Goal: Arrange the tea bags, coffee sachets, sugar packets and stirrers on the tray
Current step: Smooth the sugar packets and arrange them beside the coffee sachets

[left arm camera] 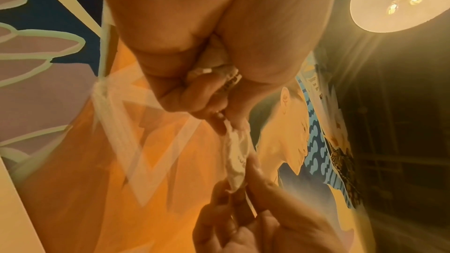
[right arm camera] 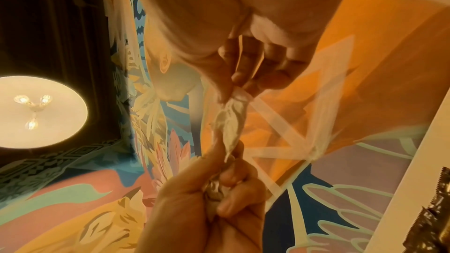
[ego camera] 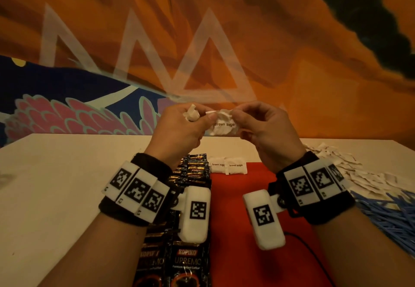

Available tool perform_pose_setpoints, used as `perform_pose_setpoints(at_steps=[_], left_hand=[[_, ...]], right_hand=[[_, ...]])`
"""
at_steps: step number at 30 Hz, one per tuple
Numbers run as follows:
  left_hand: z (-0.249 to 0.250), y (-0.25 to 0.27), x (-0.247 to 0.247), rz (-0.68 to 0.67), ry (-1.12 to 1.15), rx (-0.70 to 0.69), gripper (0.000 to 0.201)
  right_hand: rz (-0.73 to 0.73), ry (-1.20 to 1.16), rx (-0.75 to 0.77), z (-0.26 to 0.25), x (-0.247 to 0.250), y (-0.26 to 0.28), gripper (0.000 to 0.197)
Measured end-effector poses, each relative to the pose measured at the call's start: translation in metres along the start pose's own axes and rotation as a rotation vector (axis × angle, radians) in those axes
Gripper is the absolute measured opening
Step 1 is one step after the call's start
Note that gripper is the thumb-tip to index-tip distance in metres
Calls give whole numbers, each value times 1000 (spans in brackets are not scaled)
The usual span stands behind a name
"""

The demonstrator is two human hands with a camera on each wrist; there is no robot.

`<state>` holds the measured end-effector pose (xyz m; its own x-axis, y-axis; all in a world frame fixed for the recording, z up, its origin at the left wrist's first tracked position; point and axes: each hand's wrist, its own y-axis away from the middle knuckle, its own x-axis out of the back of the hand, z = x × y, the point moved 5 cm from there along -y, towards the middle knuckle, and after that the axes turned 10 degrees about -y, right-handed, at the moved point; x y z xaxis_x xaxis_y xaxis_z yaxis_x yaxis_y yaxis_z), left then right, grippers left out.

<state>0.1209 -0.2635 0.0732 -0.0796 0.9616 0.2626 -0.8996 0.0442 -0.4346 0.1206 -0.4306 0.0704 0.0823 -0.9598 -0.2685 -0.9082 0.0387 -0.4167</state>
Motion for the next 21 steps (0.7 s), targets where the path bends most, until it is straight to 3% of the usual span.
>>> perform_pose_setpoints(at_steps=[3, 8, 14, 18, 21], left_hand=[[-1, 0, 0, 23, 34, 27, 14], [-2, 1, 3, -26, 54, 21, 10], [4, 4, -6, -127, -5, -59, 5], [0, 1, 1, -30, 27, -26, 5], [-2, -1, 5, 7, 151, 46, 12]], right_hand=[[51, -43, -4, 3, -2, 1, 5], [-34, 46, -47, 6, -10, 6, 14], [0, -107, -131, 8, -10, 5, 21], [-67, -107, -136, 9, -11, 6, 10], [-100, 99, -73, 6, -7, 5, 18]])
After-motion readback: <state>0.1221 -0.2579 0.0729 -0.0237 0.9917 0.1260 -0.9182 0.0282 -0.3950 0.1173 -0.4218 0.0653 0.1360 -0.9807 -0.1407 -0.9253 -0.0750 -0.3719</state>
